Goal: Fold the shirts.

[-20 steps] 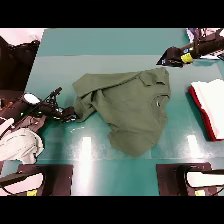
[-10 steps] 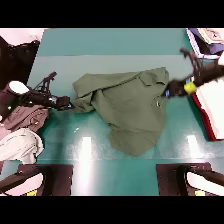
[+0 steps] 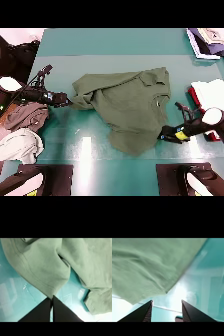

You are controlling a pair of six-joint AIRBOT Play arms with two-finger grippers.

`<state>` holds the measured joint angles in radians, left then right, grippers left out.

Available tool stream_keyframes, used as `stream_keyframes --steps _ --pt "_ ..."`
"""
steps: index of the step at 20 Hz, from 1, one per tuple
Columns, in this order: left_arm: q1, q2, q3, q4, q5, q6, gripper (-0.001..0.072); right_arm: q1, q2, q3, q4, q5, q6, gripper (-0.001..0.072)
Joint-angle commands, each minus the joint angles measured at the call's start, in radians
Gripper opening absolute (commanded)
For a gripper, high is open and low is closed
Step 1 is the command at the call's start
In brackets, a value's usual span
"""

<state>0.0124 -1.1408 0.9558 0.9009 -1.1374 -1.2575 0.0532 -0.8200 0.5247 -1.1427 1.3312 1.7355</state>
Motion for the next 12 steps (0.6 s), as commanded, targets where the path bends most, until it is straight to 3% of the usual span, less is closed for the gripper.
stream_keyframes --steps 1,11,12 --pt "0.000 0.003 0.002 0.001 -0.015 0.000 0.0025 0.083 0.074 -0.119 -0.001 -0.118 0.121 0.0409" --pt "0.000 0.003 0.002 0.002 -0.053 0.001 0.0024 0.271 -0.160 -0.057 0.039 -0.290 0.133 0.0407" --pt "0.000 0.003 0.002 0.002 -0.053 0.002 0.0025 0.271 -0.178 -0.038 0.029 -0.291 0.133 0.0334"
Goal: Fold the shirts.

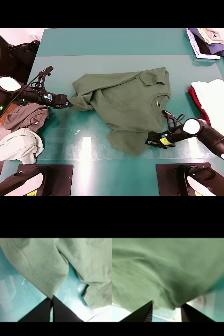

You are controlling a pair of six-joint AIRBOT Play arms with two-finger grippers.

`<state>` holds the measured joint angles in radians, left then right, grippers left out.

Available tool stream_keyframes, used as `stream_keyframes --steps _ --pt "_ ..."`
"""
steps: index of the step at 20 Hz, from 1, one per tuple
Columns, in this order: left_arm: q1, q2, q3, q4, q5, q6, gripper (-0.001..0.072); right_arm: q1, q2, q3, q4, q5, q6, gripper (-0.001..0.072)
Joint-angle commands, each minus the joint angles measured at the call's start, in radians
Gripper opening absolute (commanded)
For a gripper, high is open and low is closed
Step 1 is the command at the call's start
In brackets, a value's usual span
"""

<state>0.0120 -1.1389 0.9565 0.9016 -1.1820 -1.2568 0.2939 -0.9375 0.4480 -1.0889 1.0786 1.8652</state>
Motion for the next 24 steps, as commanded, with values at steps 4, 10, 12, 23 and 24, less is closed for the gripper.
stream_keyframes --steps 4,10,12,23,24 --pt "0.000 0.001 0.002 0.001 -0.008 0.001 0.0025 0.031 -0.085 0.104 -0.121 -0.012 0.003 0.0018" --pt "0.003 0.009 0.296 0.039 -0.061 -0.003 0.0024 -0.035 0.101 0.382 -0.356 -0.021 -0.019 0.0015" --pt "0.003 0.024 0.490 0.038 -0.090 -0.011 0.0024 -0.144 0.168 0.544 -0.354 -0.058 -0.032 0.0015" --pt "0.003 0.200 1.254 0.037 0.038 -0.056 0.0024 -0.639 0.222 1.461 -0.344 0.032 -0.254 0.0015" --pt "0.003 0.233 1.254 0.035 0.060 -0.062 0.0024 -0.660 0.207 1.529 -0.344 0.063 -0.257 0.0015"
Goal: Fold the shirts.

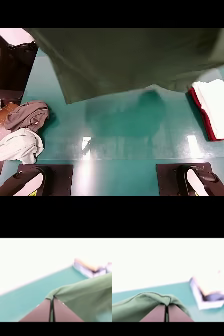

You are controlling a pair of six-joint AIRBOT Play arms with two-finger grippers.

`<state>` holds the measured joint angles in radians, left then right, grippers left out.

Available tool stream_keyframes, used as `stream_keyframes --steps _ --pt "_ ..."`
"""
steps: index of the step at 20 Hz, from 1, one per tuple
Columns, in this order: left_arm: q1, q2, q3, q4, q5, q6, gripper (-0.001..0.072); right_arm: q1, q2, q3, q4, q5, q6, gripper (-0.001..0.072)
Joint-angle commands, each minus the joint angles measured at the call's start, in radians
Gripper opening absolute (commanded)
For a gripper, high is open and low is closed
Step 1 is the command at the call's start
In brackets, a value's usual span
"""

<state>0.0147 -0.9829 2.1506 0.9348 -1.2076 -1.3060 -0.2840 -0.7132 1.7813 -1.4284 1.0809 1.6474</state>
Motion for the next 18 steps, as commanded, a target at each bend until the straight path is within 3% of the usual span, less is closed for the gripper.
stream_keyframes --steps 1,6,10,13,18 --pt "0.000 0.112 0.060 0.001 0.106 -0.026 0.0024 -0.095 -0.038 0.258 -0.005 0.094 -0.049 0.0015" --pt "0.000 0.146 0.005 0.042 0.077 -0.040 0.0023 -0.101 -0.197 0.420 0.053 0.265 -0.060 0.0013" --pt "0.000 0.112 -0.304 0.178 0.023 -0.112 0.0024 -0.100 -0.353 0.282 0.174 0.412 -0.059 0.0013" --pt "0.000 0.013 -0.515 0.199 -0.045 -0.111 0.0024 -0.080 -0.490 0.163 0.174 0.570 -0.059 0.0012" --pt "0.000 -0.233 -0.668 0.209 -0.052 -0.074 0.0024 0.020 -0.681 0.035 0.168 0.498 -0.060 0.0013"
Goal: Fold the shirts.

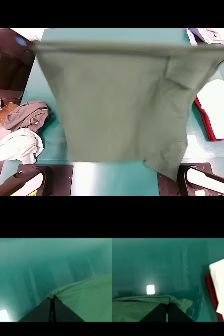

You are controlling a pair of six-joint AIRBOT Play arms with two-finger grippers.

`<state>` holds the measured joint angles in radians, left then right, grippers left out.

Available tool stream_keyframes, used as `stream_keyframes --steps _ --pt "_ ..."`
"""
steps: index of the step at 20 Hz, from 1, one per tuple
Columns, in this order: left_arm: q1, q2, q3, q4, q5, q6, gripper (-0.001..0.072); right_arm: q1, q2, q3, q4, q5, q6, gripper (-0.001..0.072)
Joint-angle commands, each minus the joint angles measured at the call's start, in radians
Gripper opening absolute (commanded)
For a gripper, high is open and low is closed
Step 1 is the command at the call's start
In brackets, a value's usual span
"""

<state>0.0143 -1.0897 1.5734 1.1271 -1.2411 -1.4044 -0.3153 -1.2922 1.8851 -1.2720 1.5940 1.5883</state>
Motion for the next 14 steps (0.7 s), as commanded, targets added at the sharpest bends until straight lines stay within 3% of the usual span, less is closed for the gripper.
stream_keyframes --steps 1,4,11,14 --pt "0.001 -0.180 -0.091 0.019 -0.013 0.037 0.0024 0.071 -0.132 -0.082 0.011 -0.059 -0.002 0.0013" --pt "0.001 -0.293 -0.091 0.018 0.054 0.104 0.0024 0.126 -0.208 -0.117 -0.063 -0.212 -0.004 0.0013" --pt "0.001 -0.354 -0.090 0.013 0.441 0.103 0.0024 0.188 -0.348 -0.116 -0.145 -0.525 -0.004 0.0013" --pt "0.001 -0.372 -0.090 0.018 0.456 0.104 0.0024 0.195 -0.396 -0.116 -0.150 -0.557 -0.005 0.0012"
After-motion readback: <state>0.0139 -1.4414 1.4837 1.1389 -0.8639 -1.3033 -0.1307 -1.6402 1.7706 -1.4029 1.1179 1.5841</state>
